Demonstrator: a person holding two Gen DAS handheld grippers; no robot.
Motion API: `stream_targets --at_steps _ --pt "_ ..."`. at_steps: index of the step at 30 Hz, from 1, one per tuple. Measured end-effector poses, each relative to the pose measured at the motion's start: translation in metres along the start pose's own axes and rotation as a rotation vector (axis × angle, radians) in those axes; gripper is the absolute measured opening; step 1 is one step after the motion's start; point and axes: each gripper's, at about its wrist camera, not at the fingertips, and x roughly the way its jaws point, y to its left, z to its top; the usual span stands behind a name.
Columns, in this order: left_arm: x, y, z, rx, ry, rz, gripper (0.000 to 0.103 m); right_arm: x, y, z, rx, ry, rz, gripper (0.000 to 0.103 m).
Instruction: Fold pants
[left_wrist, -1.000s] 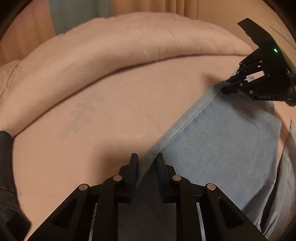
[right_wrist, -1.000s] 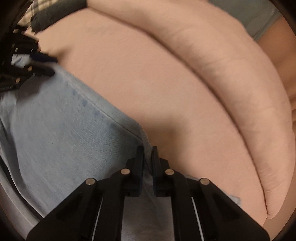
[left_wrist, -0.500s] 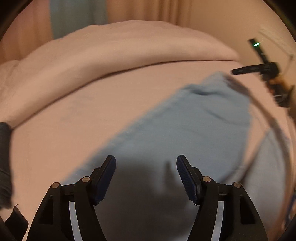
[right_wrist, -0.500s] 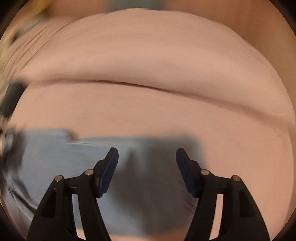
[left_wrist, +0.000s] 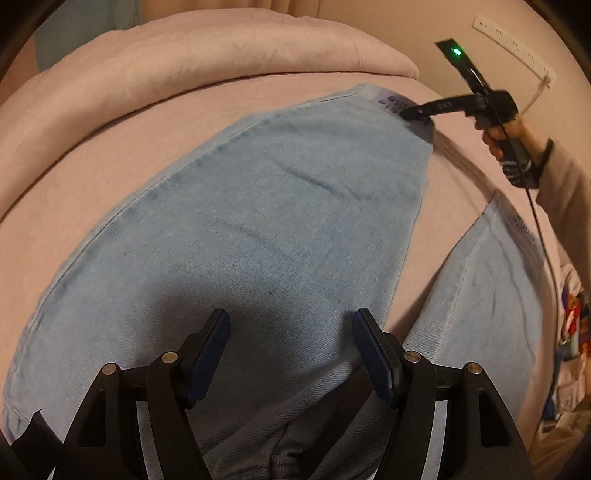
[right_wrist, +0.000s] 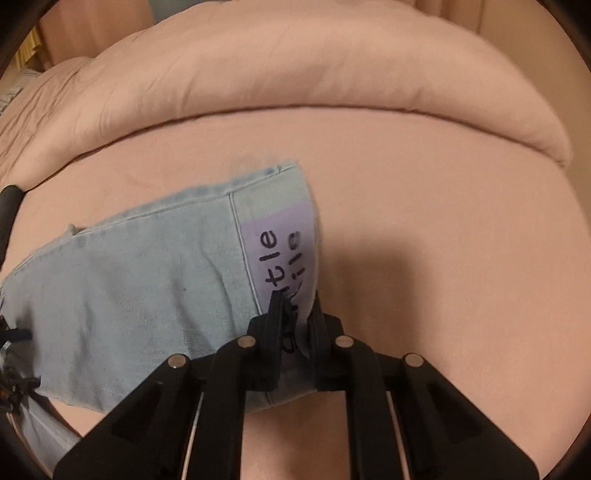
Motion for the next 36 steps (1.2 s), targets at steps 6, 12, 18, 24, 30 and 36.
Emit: stream_targets --at_steps 6,12,18,24,30,36 --pt "-0.006 0.009 -0.005 -0.031 0.001 -0.026 0.068 0.007 -0.012 -0.009 0.03 0.076 -0.105 0.02" --pt "-0.08 0.047 -0.026 -0.07 -0.134 0.108 0.084 -0.047 0.057 -0.004 -0.155 -0.155 -0.382 0.045" --pt "-0.126 0.153 -0.069 -0.221 -0.088 0.396 0.088 -0.061 0.236 -0.009 -0.667 -0.126 0.226 0.069" --pt "-0.123 0.217 -0.103 -0.276 0.036 0.341 0.088 0.001 0.385 0.003 -0.899 -0.011 0.351 0.07" --pt "-0.104 0.224 -0.11 -0.266 0.053 0.247 0.069 0.059 0.419 0.014 -0.923 0.173 0.294 0.066" --pt "-0.116 0.22 -0.118 -0.283 -0.004 0.253 0.033 0.048 0.433 0.004 -0.985 0.198 0.235 0.009"
